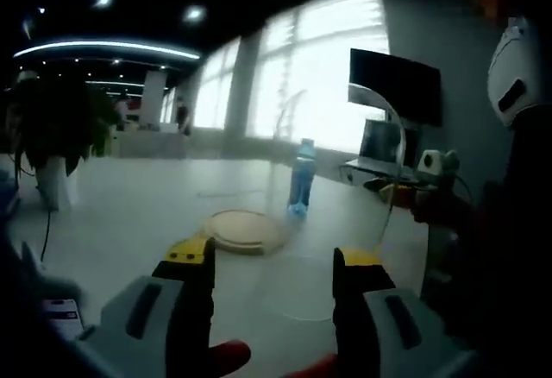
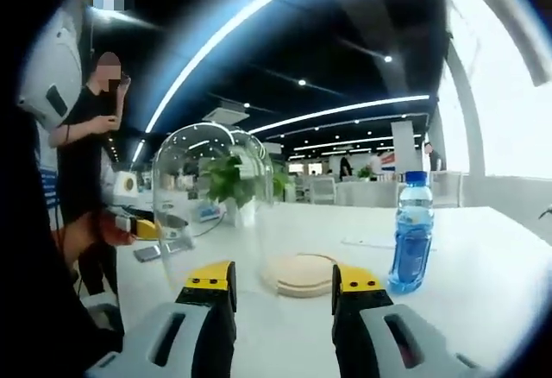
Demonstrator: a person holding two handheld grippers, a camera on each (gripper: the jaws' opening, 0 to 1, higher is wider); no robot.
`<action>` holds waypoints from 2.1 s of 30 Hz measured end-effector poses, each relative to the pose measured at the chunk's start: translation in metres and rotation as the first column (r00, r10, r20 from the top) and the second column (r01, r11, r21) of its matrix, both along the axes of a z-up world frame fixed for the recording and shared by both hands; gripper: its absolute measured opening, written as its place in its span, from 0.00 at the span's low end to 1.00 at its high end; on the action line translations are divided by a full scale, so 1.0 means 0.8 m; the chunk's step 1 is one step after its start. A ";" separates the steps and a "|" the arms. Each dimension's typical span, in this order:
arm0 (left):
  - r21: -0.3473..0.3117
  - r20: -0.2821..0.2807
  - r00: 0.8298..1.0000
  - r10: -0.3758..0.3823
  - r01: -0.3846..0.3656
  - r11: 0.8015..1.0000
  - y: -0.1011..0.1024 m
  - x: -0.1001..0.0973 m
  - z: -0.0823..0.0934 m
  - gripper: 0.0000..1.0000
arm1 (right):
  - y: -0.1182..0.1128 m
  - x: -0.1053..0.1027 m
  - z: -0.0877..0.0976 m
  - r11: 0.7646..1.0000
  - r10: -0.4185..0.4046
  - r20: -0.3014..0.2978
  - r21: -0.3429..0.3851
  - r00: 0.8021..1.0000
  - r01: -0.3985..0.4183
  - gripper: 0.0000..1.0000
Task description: Open the cover put in the Mizone put the cover back on
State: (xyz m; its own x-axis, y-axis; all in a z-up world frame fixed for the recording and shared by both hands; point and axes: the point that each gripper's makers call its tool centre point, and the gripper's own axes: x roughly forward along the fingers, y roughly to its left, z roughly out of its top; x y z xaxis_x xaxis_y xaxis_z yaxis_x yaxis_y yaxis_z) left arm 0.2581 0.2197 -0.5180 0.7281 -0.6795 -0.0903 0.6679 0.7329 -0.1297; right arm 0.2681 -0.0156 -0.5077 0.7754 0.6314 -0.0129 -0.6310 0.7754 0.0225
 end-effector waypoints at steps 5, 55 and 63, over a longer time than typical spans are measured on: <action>0.017 0.004 0.999 0.034 -0.034 0.999 0.007 0.006 -0.005 0.46 | -0.007 0.000 0.002 1.000 -0.025 0.006 0.009 1.000 0.025 0.37; 0.047 0.070 0.988 0.141 -0.144 0.988 0.034 0.085 -0.055 0.42 | -0.088 0.135 0.047 0.942 -0.336 -0.013 -0.004 0.942 0.336 0.30; 0.035 0.054 0.985 0.163 -0.165 0.986 0.038 0.092 -0.081 0.39 | -0.093 0.169 0.060 0.933 -0.359 0.012 -0.020 0.933 0.359 0.30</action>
State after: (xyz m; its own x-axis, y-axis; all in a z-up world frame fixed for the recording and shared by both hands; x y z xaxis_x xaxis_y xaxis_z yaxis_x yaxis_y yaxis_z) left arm 0.3317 0.2503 -0.5828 0.8335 -0.5475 -0.0744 0.5435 0.8367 -0.0674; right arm 0.4033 -0.0899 -0.4596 0.9503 0.3109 -0.0158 -0.3109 0.9504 -0.0008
